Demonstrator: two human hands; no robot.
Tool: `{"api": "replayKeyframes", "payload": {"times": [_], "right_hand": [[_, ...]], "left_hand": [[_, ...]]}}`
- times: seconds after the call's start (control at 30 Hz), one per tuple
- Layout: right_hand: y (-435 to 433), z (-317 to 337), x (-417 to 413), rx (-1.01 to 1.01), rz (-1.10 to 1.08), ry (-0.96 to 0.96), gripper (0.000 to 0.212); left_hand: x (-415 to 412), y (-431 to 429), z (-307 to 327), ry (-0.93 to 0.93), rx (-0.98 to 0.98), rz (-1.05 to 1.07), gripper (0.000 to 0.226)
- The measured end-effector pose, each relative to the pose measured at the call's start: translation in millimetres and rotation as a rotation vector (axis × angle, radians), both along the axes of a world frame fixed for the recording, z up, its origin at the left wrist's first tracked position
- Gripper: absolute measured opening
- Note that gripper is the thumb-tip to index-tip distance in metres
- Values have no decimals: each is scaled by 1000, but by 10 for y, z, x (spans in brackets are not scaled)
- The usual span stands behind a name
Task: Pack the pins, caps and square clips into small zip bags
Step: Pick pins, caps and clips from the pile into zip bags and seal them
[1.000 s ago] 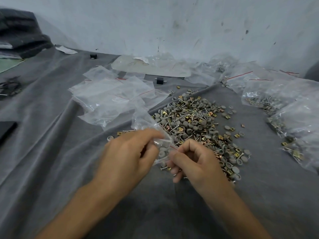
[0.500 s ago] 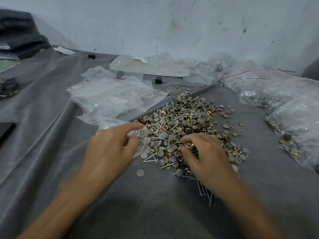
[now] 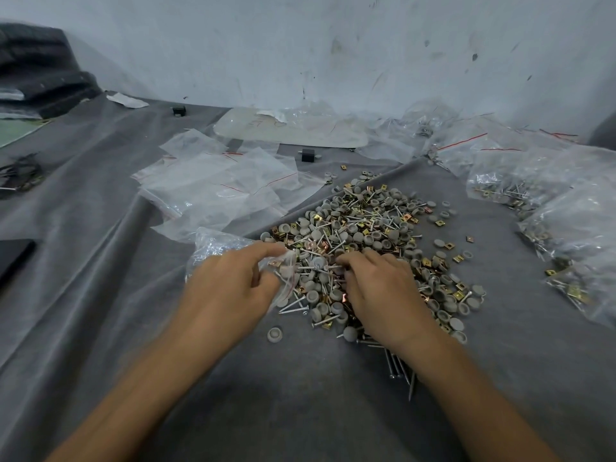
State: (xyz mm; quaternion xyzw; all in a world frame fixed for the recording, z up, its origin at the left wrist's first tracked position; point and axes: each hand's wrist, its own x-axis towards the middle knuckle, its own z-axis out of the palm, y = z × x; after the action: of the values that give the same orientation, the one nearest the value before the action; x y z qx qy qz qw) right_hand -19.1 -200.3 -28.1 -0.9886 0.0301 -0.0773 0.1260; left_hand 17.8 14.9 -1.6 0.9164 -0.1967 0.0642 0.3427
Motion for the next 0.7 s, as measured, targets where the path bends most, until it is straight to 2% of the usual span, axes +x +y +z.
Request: {"api": "replayKeyframes", "payload": {"times": [0.2,0.27,0.37,0.57,0.7], "right_hand": [[-108,67,-41,130,-8,9,10],[-104,81,-52,143,2,16,13],[-74,111,-57,141,31,48,30],[-102,94,-64,152,33,34,16],[-98,53,-75,154,29,-15,14]], "left_hand": [[-22,-12,-49,-9,-1,-64,35],[-22,-25,-61,-9,4,-73,35],[-20,-41,-73,-13,12,-87,32],[-19,-40,-78,-11,10,-103,30],[-20,-34,-77,8,15,-113,32]]}}
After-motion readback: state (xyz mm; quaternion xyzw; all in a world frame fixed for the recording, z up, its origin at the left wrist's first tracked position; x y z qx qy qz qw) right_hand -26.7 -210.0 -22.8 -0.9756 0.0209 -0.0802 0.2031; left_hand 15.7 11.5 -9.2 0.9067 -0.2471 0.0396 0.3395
